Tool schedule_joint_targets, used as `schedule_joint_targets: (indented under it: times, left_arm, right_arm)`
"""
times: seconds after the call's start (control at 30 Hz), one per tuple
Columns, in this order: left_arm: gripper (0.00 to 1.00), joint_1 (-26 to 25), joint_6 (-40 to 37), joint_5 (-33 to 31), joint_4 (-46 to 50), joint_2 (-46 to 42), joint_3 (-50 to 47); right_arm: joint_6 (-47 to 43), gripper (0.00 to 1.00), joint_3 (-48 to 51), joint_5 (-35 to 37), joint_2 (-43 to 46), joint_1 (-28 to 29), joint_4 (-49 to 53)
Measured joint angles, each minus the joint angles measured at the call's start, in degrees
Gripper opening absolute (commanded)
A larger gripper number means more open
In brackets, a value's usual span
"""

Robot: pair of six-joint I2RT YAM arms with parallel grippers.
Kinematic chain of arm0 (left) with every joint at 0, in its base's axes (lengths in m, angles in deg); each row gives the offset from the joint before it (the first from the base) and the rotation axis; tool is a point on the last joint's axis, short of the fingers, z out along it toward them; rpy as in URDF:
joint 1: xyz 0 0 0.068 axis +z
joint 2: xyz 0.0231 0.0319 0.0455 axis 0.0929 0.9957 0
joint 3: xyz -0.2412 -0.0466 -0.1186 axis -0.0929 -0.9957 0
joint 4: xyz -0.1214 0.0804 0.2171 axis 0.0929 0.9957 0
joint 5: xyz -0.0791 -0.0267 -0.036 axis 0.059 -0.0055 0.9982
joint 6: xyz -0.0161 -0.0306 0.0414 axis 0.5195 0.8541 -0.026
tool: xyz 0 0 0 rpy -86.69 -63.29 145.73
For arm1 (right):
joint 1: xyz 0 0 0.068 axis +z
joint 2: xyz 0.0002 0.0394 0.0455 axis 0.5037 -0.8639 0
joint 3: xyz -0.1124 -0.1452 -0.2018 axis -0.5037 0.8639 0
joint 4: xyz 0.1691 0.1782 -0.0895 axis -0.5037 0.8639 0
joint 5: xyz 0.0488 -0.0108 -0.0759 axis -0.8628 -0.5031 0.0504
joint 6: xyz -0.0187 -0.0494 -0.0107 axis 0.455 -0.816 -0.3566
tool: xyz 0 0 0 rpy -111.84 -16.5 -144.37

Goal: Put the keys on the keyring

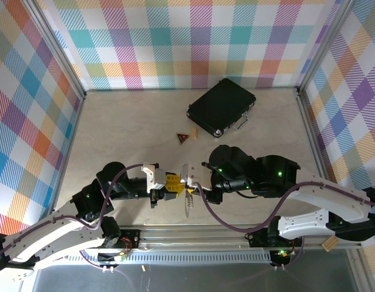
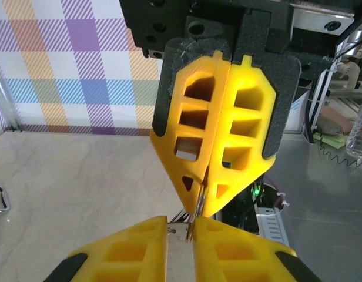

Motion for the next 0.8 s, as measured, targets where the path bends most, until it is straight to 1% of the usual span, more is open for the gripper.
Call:
schedule_joint_targets:
  times: [0.1, 0.27, 0.3, 0.4, 0.43, 0.5, 0.63, 0.8]
  left_arm:
    - [0.00, -0.1, 0.2, 0.3, 0.0, 0.0, 0.0]
    - [0.00, -0.2, 0.5, 0.4, -0.4, -0.5, -0.5]
    - [0.00, -0.2, 0.8, 0.4, -0.9, -0.7, -0.8]
    - [0.00, -0.2, 2.0, 0.5, -3.4, -1.8, -2.4]
    - [0.00, -0.2, 2.8, 0.6, -4.6, -2.1, -2.9]
    - [0.00, -0.2, 4.1, 1.0, -6.7, -2.2, -3.5]
    - [0.00, -0.2, 7.0, 2.3, -12.1, -1.7, -4.5]
    - [0.00, -0.2, 11.0, 4.1, -20.2, -0.9, -6.6]
  right_arm:
    - [0.0, 0.00, 0.0, 0.2, -0.4, 0.0, 0.1]
    - [0.0, 0.00, 0.0, 0.0, -0.4, -0.1, 0.2]
    - [0.0, 0.02, 0.0, 0.0, -0.4, -0.1, 0.1]
    - [0.2, 0.18, 0.0, -0.3, -0.3, -0.1, -0.5]
    - [0.4, 0.22, 0.1, -0.4, -0.3, -0.1, -1.0]
    - [0.5, 0.25, 0.7, -1.0, 0.4, 0.0, -2.4]
    - [1.0, 0.26, 3.0, -2.3, 3.1, 0.0, -5.4]
    - [1.8, 0.21, 5.3, -2.8, 6.0, 0.0, -9.1]
